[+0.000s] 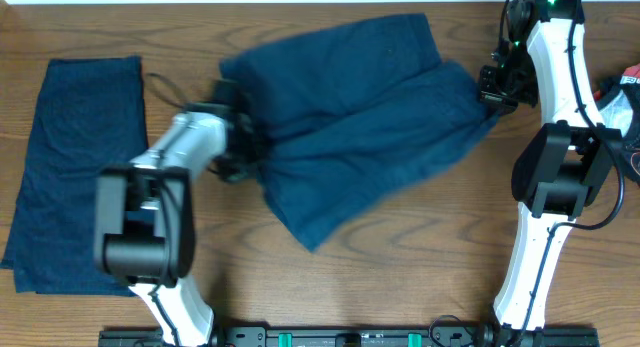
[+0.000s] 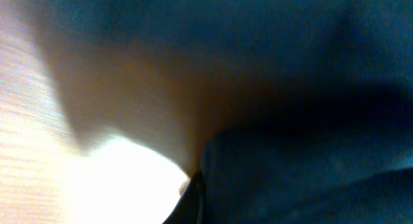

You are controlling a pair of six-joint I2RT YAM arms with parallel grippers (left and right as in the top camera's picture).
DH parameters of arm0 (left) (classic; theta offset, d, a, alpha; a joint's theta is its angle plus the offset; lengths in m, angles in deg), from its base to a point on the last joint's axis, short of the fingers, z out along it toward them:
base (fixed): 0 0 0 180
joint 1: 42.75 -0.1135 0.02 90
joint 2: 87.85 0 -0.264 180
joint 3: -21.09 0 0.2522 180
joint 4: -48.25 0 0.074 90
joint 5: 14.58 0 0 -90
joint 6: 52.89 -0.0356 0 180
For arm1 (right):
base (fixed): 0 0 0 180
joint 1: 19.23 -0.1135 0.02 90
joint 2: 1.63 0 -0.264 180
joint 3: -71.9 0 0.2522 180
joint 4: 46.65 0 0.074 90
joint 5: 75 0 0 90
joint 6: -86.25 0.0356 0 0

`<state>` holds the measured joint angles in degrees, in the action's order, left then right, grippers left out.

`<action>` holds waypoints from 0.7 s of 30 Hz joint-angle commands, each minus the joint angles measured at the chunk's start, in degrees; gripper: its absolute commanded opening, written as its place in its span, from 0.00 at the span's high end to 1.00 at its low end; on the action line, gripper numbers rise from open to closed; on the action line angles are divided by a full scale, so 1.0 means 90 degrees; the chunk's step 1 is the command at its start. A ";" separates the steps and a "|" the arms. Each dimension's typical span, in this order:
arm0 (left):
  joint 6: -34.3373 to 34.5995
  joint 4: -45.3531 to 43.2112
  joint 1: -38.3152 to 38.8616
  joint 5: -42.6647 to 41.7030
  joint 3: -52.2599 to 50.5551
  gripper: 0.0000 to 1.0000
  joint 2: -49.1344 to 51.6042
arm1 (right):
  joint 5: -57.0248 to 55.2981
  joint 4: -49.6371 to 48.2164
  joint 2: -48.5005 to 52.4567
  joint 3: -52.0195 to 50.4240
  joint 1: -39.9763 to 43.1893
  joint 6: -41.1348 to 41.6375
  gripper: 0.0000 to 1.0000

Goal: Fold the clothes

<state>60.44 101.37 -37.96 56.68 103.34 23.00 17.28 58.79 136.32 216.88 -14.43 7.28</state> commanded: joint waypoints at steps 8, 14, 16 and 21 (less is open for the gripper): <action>-0.0974 0.0024 -0.1634 0.0520 0.1268 0.94 0.0114 | 0.0117 0.0238 -0.0231 0.0134 -0.0486 -0.0087 0.99; -0.1188 0.0022 -0.1615 0.0520 0.1659 0.89 0.0114 | 0.0236 0.0357 -0.0231 0.0134 -0.1030 -0.0036 0.99; -0.1185 0.0070 -0.1615 0.0510 0.1668 0.33 0.0114 | 0.0250 0.0335 -0.0231 0.0134 -0.1248 -0.0032 0.99; -0.1183 0.0658 -0.1625 0.0471 0.1668 0.02 0.0087 | 0.0255 0.0117 -0.0231 0.0134 -0.1469 0.0070 0.99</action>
<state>50.65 105.26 -52.14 59.80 117.39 23.48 20.47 60.39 136.32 216.88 -26.83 7.34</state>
